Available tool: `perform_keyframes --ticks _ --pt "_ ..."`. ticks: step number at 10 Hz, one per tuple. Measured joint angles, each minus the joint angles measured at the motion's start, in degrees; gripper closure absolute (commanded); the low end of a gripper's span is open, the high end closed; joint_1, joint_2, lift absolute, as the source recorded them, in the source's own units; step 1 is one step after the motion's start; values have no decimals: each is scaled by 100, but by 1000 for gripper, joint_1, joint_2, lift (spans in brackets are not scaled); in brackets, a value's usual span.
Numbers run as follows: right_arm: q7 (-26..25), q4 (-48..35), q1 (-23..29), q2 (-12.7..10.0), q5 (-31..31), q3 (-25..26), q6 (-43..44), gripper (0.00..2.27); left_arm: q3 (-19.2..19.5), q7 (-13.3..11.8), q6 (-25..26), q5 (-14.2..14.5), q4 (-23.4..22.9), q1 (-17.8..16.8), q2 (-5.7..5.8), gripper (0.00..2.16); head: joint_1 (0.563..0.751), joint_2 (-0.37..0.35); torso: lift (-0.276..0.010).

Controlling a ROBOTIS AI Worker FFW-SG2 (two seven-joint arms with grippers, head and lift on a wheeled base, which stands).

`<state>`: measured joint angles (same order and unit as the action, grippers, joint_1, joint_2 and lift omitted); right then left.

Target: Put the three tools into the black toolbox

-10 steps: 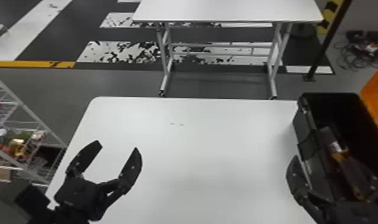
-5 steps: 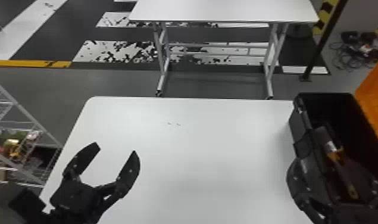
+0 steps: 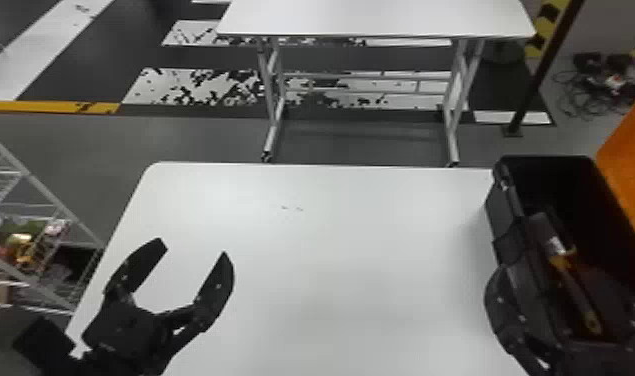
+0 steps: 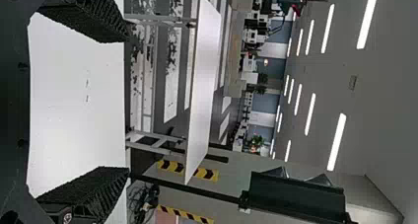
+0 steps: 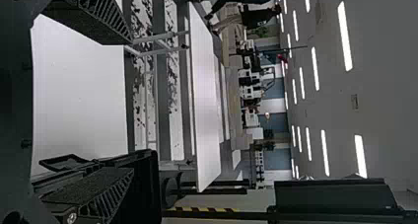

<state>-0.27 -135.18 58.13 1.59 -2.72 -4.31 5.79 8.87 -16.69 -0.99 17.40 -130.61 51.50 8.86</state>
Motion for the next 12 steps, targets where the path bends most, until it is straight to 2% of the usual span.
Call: perform_keyframes --ticks 7,12 --pt "-7 18 71 8 8 -12 286 83 -34 8 -474 -5 -18 174 -15 80 695 77 -51" --pt "-8 56 85 39 112 -95 285 87 -25 8 -502 -8 -15 220 -44 83 695 94 -51"
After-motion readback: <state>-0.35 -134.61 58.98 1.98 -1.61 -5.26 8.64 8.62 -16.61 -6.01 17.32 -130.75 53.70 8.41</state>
